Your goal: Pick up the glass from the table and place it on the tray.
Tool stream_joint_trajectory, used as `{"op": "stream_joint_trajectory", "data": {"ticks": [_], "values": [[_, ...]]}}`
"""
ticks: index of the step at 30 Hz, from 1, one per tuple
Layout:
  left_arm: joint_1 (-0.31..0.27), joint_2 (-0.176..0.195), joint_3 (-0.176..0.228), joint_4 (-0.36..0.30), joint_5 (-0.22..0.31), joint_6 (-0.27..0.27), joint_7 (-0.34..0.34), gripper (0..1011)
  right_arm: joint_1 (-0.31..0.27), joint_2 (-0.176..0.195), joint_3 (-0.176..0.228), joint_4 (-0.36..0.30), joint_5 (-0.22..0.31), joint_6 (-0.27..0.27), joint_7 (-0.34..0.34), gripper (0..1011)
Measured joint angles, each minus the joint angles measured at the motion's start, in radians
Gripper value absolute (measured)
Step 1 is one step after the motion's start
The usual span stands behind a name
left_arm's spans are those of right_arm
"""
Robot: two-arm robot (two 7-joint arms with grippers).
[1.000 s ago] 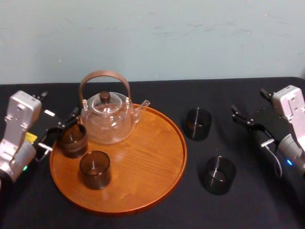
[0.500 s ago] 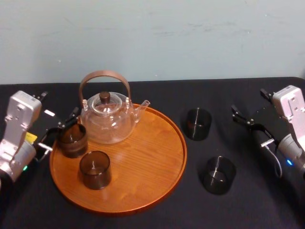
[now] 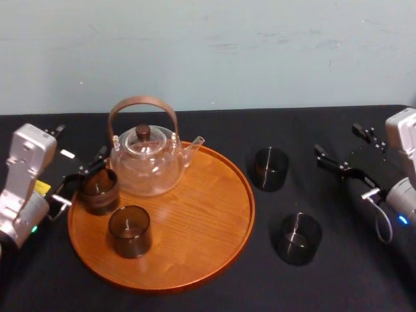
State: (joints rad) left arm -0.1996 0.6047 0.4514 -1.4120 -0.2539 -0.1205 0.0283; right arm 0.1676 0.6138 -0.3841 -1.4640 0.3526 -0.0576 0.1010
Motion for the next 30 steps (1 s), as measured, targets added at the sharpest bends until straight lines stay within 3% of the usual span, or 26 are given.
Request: {"op": "stream_joint_trajectory", "data": {"ticks": [12, 20, 30], "values": [[0.000, 0.000, 0.000, 0.000, 0.000, 0.000, 0.000, 1001, -0.090, 0.063, 0.077, -0.112, 0.084, 0.070, 0.099, 1002], [0.000, 0.000, 0.000, 0.000, 0.000, 0.000, 0.000, 1002, -0.152, 0.101, 0.119, -0.167, 0.109, 0.092, 0.139, 1002], [0.000, 0.000, 0.000, 0.000, 0.000, 0.000, 0.000, 1001, -0.262, 0.182, 0.179, -0.233, 0.129, 0.094, 0.238, 1002]]}}
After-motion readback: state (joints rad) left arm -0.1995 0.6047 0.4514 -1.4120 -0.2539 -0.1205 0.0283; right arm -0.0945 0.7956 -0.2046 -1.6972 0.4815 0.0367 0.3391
